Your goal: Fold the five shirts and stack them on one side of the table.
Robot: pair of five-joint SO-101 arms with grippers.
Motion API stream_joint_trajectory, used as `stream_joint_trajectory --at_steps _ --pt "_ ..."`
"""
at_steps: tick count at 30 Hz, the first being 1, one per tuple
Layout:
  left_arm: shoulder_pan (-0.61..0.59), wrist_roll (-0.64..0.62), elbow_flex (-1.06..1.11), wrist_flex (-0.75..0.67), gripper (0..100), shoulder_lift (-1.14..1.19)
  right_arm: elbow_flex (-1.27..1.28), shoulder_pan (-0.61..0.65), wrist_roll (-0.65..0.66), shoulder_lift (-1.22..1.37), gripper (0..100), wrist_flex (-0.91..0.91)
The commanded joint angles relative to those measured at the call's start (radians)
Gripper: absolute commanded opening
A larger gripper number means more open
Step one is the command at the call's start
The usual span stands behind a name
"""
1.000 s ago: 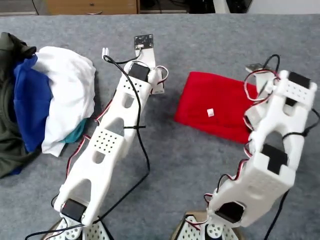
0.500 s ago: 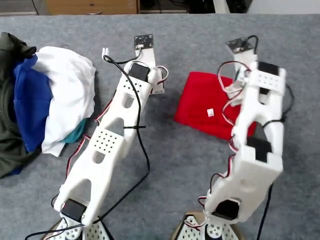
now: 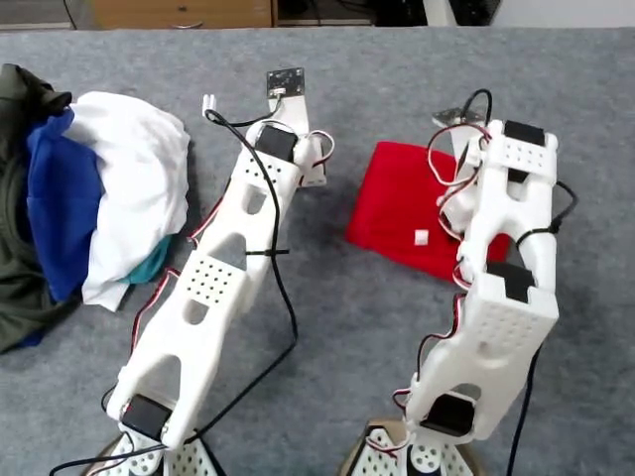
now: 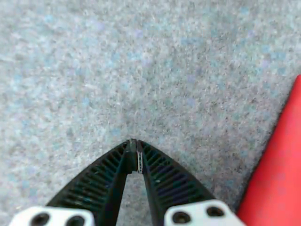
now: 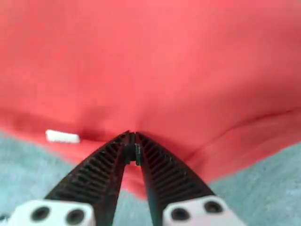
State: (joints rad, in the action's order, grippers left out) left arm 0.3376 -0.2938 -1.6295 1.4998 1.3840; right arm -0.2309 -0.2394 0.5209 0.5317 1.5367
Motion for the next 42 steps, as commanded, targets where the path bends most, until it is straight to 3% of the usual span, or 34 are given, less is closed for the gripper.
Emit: stream_joint_trajectory --at_steps 1,13,25,36,42 --pt "0.006 0.005 -0.041 -0.017 2 -0.018 -0.047 -0.018 0.043 -0.013 0.2 0.097" --pt "0.006 0.005 -0.041 -0.018 2 -0.018 0.008 -0.163 0.083 -0.157 0.2 0.181" --pt "0.006 0.005 -0.043 -0.018 2 -0.018 0.361 -0.191 0.091 -0.17 0.2 -0.11" --pt "0.008 0.008 -0.043 -0.02 2 -0.018 0.131 -0.389 0.009 -0.467 0.2 0.006" --pt "0.006 0.031 -0.043 -0.015 2 -0.018 0.159 -0.463 0.014 -0.633 0.2 0.018"
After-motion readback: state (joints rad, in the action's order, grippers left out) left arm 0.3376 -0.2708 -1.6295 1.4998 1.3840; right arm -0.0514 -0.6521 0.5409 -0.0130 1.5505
